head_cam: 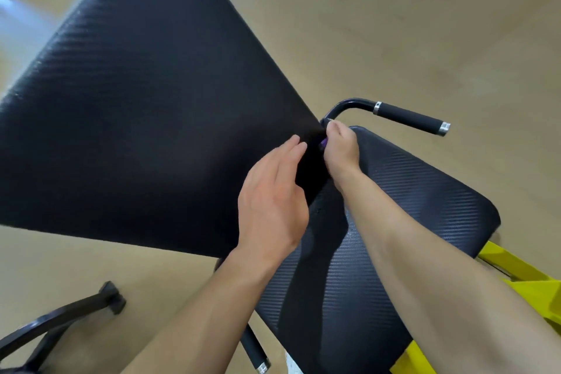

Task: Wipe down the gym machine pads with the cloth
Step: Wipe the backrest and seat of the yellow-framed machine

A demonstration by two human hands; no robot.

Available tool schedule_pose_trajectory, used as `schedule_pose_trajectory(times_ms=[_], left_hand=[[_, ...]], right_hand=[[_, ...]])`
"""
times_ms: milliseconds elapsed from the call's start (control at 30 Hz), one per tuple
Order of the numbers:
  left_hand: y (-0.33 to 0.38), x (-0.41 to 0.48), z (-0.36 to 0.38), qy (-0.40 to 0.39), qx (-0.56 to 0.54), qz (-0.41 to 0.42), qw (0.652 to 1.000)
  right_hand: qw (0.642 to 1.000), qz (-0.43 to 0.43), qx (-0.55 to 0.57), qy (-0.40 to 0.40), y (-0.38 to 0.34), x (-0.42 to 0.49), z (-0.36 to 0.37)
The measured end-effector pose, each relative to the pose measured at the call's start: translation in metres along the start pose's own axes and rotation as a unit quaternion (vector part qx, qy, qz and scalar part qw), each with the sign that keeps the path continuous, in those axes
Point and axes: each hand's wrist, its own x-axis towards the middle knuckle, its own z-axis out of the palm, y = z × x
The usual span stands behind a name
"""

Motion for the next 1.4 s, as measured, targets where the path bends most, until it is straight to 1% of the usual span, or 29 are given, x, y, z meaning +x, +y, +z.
schedule_pose_trajectory(times_ms=[67,167,267,333,400,467,500,533,567,667,767,833,900,967,1000,1033,1100,1167,1200,1267,1300,1367,1400], left_hand=[[-0.006,0.000,-0.018,0.011,0.001,-0.001,1.000],[-0.016,0.008,-0.054,0.046,0.003,0.004,0.999],[-0.025,0.018,-0.100,0.124,-0.001,0.033,0.992],[-0.034,0.023,-0.132,0.190,0.005,0.053,0.980],[-0.043,0.026,-0.158,0.228,0.036,0.058,0.971],[-0.051,0.026,-0.171,0.227,0.082,0.046,0.969],[-0.055,0.026,-0.173,0.215,0.100,0.039,0.971],[-0.059,0.023,-0.172,0.202,0.114,0.035,0.972],[-0.061,0.020,-0.169,0.189,0.124,0.032,0.974],[-0.065,0.003,-0.154,0.173,0.137,0.031,0.975],[-0.066,-0.015,-0.132,0.164,0.136,0.039,0.976],[-0.069,-0.026,-0.115,0.138,0.128,0.040,0.981],[-0.070,-0.033,-0.100,0.117,0.118,0.040,0.985],[-0.072,-0.040,-0.089,0.107,0.112,0.046,0.987],[-0.072,-0.042,-0.086,0.103,0.108,0.051,0.987],[-0.072,-0.044,-0.084,0.101,0.104,0.058,0.988],[-0.071,-0.045,-0.087,0.102,0.097,0.070,0.988],[-0.071,-0.042,-0.099,0.113,0.095,0.079,0.986],[-0.071,-0.040,-0.107,0.125,0.090,0.081,0.985],[-0.072,-0.033,-0.128,0.158,0.067,0.081,0.982],[-0.074,-0.029,-0.138,0.175,0.049,0.079,0.980],[-0.078,-0.021,-0.156,0.203,0.018,0.069,0.977],[-0.081,-0.018,-0.163,0.212,0.012,0.063,0.975]], right_hand=[[0.999,-0.047,0.002,0.002,-0.036,-0.014,0.010],[0.984,-0.177,0.030,0.015,-0.103,-0.042,0.040],[0.955,-0.284,0.077,0.042,-0.159,-0.075,0.076],[0.928,-0.356,0.067,0.089,-0.182,-0.096,0.095],[0.893,-0.437,0.027,0.110,-0.186,-0.115,0.112],[0.851,-0.514,-0.032,0.103,-0.176,-0.125,0.126],[0.835,-0.535,-0.071,0.106,-0.166,-0.127,0.130],[0.826,-0.542,-0.101,0.115,-0.153,-0.125,0.134],[0.826,-0.537,-0.111,0.132,-0.137,-0.119,0.134],[0.856,-0.467,-0.115,0.190,-0.086,-0.096,0.121],[0.915,-0.349,-0.112,0.166,-0.034,-0.082,0.099],[0.943,-0.269,-0.100,0.166,-0.002,-0.074,0.085],[0.966,-0.172,-0.072,0.180,0.020,-0.068,0.072],[0.985,-0.063,-0.007,0.162,0.032,-0.068,0.065],[0.988,-0.031,0.026,0.150,0.034,-0.069,0.064],[0.988,-0.018,0.048,0.145,0.031,-0.071,0.064],[0.986,-0.012,0.081,0.142,0.014,-0.076,0.069],[0.987,-0.042,0.079,0.135,-0.013,-0.086,0.080],[0.986,-0.080,0.067,0.128,-0.030,-0.094,0.087],[0.976,-0.188,0.012,0.107,-0.064,-0.112,0.103],[0.963,-0.250,-0.016,0.098,-0.080,-0.120,0.112],[0.936,-0.346,-0.018,0.060,-0.117,-0.143,0.129],[0.913,-0.404,-0.035,0.055,-0.131,-0.151,0.137]])
